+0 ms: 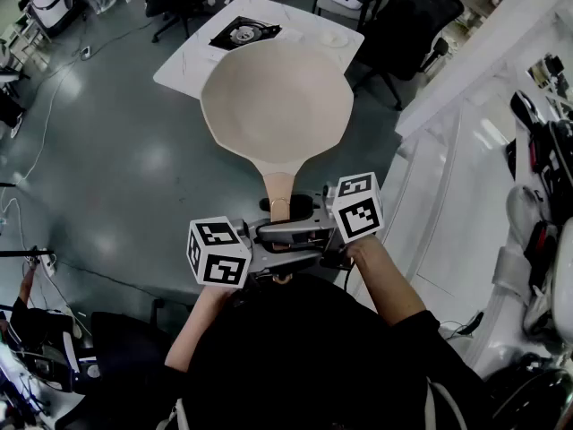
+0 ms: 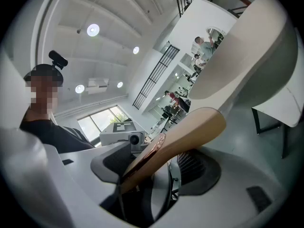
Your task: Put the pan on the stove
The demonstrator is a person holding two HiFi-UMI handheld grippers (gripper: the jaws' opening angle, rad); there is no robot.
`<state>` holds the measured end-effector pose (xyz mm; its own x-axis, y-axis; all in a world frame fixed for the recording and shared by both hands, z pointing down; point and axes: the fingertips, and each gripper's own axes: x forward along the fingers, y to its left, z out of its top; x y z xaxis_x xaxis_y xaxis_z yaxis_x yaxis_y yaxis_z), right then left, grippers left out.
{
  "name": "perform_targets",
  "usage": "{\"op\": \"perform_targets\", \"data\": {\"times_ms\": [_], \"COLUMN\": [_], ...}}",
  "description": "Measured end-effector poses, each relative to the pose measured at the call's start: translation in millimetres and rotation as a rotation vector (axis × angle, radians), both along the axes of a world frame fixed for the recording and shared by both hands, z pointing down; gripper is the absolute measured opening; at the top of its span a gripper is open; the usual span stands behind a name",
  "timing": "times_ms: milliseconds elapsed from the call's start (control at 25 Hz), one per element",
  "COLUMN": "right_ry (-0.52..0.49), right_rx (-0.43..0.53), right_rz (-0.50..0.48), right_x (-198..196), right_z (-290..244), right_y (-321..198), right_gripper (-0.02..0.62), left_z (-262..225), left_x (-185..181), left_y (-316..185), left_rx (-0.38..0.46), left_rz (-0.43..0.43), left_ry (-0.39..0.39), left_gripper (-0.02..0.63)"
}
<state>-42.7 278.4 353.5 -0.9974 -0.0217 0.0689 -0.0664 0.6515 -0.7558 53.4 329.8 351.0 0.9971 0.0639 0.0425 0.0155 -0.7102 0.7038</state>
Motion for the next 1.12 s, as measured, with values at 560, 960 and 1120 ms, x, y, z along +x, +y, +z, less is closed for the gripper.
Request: {"op": "perform_targets", "data": {"times_ms": [560,960,1120], "right_ry": [-0.025,-0.069,-0.065], "right_rx": [-0.013,-0.044,-0.028], "right_rz": [-0.016,-0.035,-0.040], "right_x": [9.7,27.1,29.9], "right_z": [0.7,-1.0,-1.5], "right_y": [-13.2,-42.3,-50.7], "right_gripper": [0.287,0.285,0.285], "left_z": [-0.6,-1.4,-0.4], "left_x": [10.7,28.9,31.7], "left_y": [-17.2,-48.8,-57.6], "left_rx": [-0.027,-0.036,-0.024], "left_rz": [-0.028,-0.069,-0.077], "left_ry": [0.044,0.036,0.018], "left_gripper": [0.245,0.245,0.245]}}
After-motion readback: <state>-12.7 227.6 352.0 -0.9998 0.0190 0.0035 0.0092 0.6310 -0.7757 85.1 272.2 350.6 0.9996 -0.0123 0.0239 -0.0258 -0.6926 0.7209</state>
